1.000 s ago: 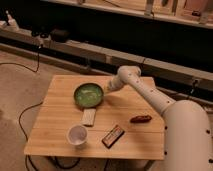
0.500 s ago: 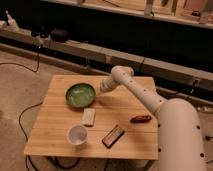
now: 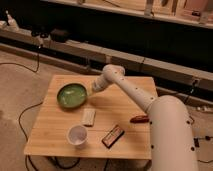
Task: Push the ceramic bowl across the table
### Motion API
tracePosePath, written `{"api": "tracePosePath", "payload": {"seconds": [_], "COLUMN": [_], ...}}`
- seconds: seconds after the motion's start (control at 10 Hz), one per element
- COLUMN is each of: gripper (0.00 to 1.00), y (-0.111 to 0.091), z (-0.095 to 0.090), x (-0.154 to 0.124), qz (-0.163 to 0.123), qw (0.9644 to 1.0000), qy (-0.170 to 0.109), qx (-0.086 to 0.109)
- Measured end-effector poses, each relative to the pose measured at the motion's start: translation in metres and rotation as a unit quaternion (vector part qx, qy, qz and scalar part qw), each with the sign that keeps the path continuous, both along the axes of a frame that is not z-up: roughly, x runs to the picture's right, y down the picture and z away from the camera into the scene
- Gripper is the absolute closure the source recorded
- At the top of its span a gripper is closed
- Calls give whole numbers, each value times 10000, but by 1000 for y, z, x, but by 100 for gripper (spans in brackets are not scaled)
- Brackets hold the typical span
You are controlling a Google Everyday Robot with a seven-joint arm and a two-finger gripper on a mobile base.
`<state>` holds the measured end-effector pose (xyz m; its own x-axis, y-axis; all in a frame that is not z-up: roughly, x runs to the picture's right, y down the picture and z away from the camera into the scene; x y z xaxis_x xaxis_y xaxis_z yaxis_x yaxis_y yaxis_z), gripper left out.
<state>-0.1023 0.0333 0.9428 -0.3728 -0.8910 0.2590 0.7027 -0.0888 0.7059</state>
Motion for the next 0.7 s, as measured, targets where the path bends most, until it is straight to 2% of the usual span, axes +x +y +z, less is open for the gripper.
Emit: {"api": "tracePosePath", "payload": {"seconds": [0.3, 0.4, 0.6, 0.7], "gripper": [100, 100, 100, 96], "y": [-2, -1, 5, 6], "z": [-1, 2, 15, 16], "x": [-27, -27, -14, -12], "qz": [-170, -228, -321, -316], "qw": [9997, 9996, 9993, 9993], "qy": [-201, -180, 83, 99], "qx": [6, -25, -188, -201]}}
